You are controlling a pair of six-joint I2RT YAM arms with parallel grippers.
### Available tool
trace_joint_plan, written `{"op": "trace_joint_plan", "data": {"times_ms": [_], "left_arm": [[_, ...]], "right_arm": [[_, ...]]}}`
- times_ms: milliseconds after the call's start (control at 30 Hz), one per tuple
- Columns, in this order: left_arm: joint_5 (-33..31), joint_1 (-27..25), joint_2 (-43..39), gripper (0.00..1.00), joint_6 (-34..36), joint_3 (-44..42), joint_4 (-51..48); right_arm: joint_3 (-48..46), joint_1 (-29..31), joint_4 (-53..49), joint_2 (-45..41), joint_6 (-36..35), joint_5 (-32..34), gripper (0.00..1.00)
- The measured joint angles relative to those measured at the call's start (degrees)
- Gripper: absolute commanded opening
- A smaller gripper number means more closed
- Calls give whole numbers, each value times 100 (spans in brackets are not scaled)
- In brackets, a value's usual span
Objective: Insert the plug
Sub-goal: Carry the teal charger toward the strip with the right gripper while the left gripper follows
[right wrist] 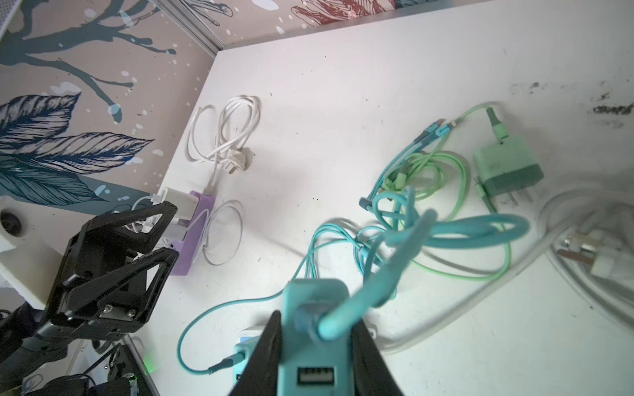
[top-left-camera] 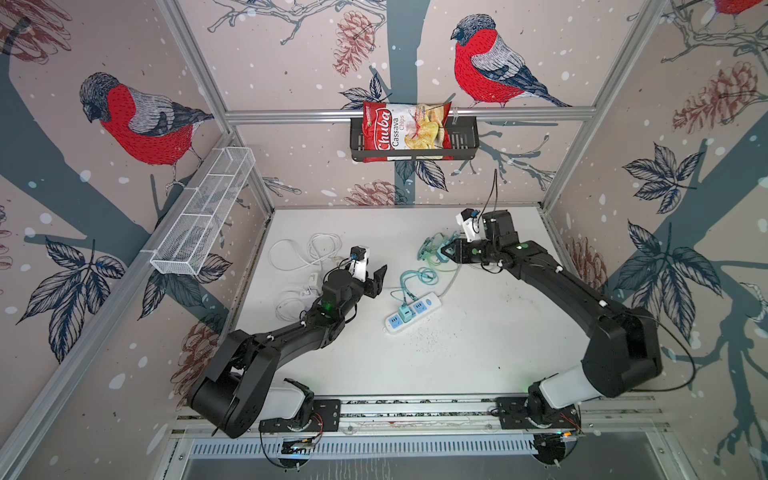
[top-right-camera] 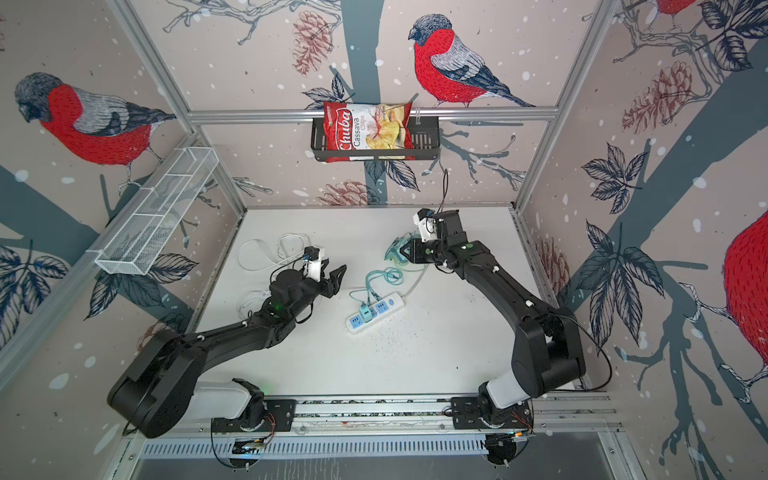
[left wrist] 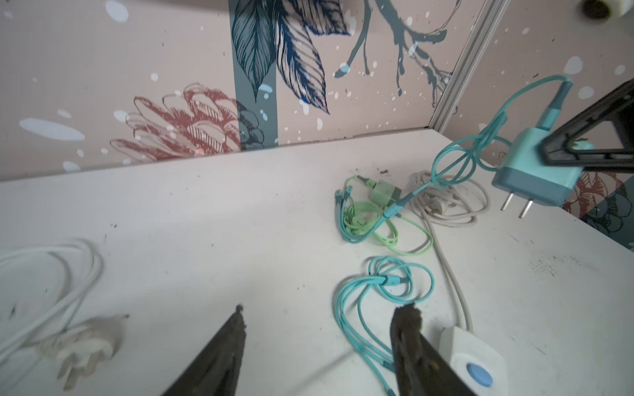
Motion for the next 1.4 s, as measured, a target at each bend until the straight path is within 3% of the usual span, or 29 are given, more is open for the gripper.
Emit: {"op": "trace_joint_plan", "data": {"times_ms": [333, 500, 767, 1400], "left_arm": [[-498, -584, -483, 61, -597, -330, -1189], [-723, -785, -868, 55, -1178, -1014, -1499], [-1038, -1145, -702, 50, -1502, -1484, -1351], [-1010, -1307, 566, 45, -1329, -1338, -256]], "right_arm": [[-702, 442, -68, -330, 24, 490, 17], [-896, 595, -2, -369, 85, 627, 17], [-1224, 866, 188, -553, 374, 826, 17], [-1668, 1248, 525, -496, 796, 1126, 17]]}}
